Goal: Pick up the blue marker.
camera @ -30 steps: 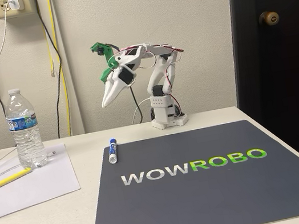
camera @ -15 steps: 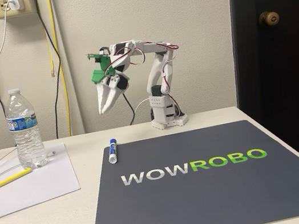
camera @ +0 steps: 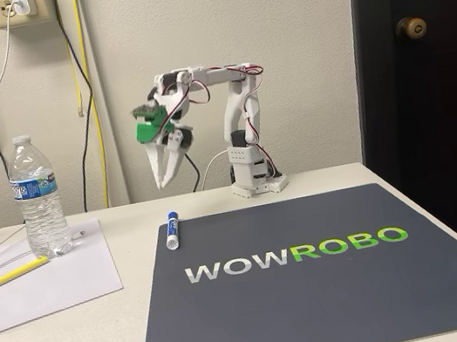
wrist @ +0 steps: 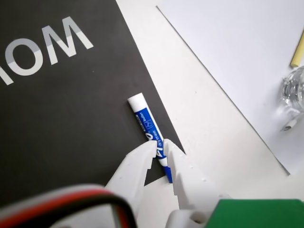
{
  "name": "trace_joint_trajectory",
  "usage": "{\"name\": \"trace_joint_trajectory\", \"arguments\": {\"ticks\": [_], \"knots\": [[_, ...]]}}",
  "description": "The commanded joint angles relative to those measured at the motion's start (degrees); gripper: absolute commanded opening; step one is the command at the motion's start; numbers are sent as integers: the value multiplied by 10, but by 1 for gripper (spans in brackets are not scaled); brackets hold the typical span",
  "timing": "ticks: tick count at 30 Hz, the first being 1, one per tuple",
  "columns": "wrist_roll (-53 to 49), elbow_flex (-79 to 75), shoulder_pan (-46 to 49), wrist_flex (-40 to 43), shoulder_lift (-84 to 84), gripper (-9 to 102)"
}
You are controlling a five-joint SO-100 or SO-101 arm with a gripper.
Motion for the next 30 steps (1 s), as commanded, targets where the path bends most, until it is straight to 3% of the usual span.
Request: {"name": "trace_joint_trajectory", "arguments": {"ticks": [1,14,30], "knots": [[-15,-27,-1,-5,-11,5],[-103,-27,13,-18,-73,20],[-253,-149,64,32,-205,25]]}}
